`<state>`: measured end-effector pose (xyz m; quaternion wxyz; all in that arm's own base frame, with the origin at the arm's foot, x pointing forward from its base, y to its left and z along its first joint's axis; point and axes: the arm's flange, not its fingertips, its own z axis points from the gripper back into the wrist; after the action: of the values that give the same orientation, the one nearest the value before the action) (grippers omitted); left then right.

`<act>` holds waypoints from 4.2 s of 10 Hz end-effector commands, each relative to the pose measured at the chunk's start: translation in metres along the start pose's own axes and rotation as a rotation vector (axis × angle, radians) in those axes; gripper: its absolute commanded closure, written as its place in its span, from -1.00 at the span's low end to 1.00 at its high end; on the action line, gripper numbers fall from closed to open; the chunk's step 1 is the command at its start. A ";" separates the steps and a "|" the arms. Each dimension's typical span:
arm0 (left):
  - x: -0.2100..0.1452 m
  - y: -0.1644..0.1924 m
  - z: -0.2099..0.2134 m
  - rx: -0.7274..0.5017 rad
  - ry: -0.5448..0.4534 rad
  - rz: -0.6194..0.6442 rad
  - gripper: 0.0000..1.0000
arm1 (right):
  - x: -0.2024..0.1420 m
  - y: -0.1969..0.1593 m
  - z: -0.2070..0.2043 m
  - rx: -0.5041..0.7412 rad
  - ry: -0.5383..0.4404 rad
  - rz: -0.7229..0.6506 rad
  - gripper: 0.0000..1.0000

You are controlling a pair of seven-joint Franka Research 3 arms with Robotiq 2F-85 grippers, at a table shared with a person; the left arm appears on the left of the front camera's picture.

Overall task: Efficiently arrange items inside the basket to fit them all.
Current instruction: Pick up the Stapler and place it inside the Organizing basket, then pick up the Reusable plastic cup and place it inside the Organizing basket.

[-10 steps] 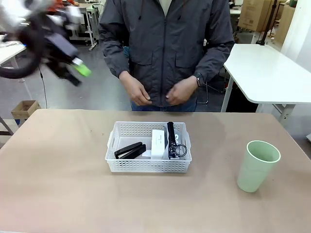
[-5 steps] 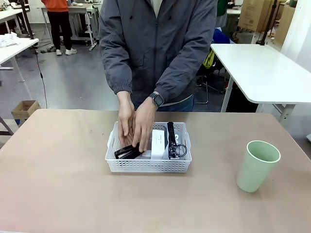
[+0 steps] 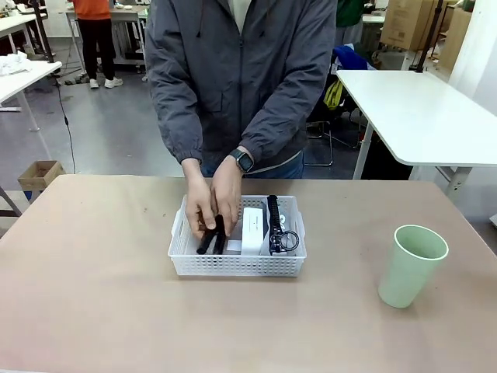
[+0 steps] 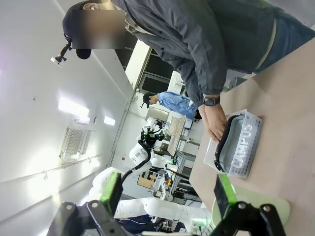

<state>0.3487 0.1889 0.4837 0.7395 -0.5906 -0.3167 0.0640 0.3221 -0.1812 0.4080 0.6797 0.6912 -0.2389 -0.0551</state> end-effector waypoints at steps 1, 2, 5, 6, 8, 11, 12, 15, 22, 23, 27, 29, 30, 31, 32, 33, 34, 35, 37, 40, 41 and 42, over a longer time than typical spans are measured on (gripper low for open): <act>-0.002 -0.009 0.002 0.012 0.000 -0.016 -1.00 | -0.002 0.003 0.002 0.002 0.009 0.012 -1.00; -0.002 -0.009 0.002 0.012 0.000 -0.016 -1.00 | -0.002 0.003 0.002 0.002 0.009 0.012 -1.00; -0.002 -0.009 0.002 0.012 0.000 -0.016 -1.00 | -0.002 0.003 0.002 0.002 0.009 0.012 -1.00; -0.002 -0.009 0.002 0.012 0.000 -0.016 -1.00 | -0.002 0.003 0.002 0.002 0.009 0.012 -1.00; -0.002 -0.009 0.002 0.012 0.000 -0.016 -1.00 | -0.002 0.003 0.002 0.002 0.009 0.012 -1.00; -0.002 -0.009 0.002 0.012 0.000 -0.016 -1.00 | -0.002 0.003 0.002 0.002 0.009 0.012 -1.00; -0.002 -0.009 0.002 0.012 0.000 -0.016 -1.00 | -0.002 0.003 0.002 0.002 0.009 0.012 -1.00; -0.002 -0.009 0.002 0.012 0.000 -0.016 -1.00 | -0.013 0.000 0.000 -0.027 0.090 0.052 -1.00; -0.002 -0.009 0.002 0.012 0.000 -0.016 -1.00 | -0.091 -0.051 0.019 -0.520 0.513 0.296 -1.00; -0.002 -0.009 0.002 0.012 0.000 -0.016 -1.00 | -0.071 -0.042 0.035 -0.529 0.530 0.139 -1.00; -0.002 -0.009 0.002 0.012 0.000 -0.016 -1.00 | -0.070 -0.045 0.038 -0.540 0.543 0.175 -1.00; -0.002 -0.009 0.002 0.012 0.000 -0.016 -1.00 | -0.065 -0.060 0.016 -0.491 0.713 0.620 -1.00; -0.002 -0.009 0.002 0.012 0.000 -0.016 -1.00 | -0.068 -0.066 0.004 -0.391 0.778 0.796 -1.00; -0.002 -0.009 0.002 0.012 0.000 -0.016 -1.00 | -0.064 -0.073 -0.006 -0.345 0.747 1.018 -1.00; -0.002 -0.009 0.002 0.012 0.000 -0.016 -1.00 | -0.062 -0.080 -0.009 -0.297 0.757 1.113 -1.00; -0.002 -0.009 0.002 0.012 0.000 -0.016 -1.00 | -0.060 -0.086 -0.012 -0.194 0.680 1.297 -1.00; -0.002 -0.009 0.002 0.012 0.000 -0.016 -1.00 | -0.063 -0.091 -0.015 -0.081 0.703 1.365 -1.00; -0.002 -0.009 0.002 0.012 0.000 -0.016 -1.00 | -0.065 -0.098 -0.020 0.095 0.756 1.376 -1.00; -0.002 -0.009 0.002 0.012 0.000 -0.016 -1.00 | -0.063 -0.111 -0.026 0.114 0.836 1.323 -1.00; -0.002 -0.009 0.002 0.012 0.000 -0.016 -1.00 | -0.065 -0.128 -0.038 0.110 0.838 1.290 -1.00; -0.002 -0.009 0.002 0.012 0.000 -0.016 -1.00 | -0.073 -0.118 -0.040 0.125 0.805 1.305 -1.00; -0.002 -0.009 0.002 0.012 0.000 -0.016 -1.00 | -0.073 -0.118 -0.040 0.125 0.805 1.305 -1.00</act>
<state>0.3460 0.1873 0.4899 0.7422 -0.5848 -0.3217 0.0601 0.3063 -0.1179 0.2708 0.5713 0.4216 -0.3256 0.6244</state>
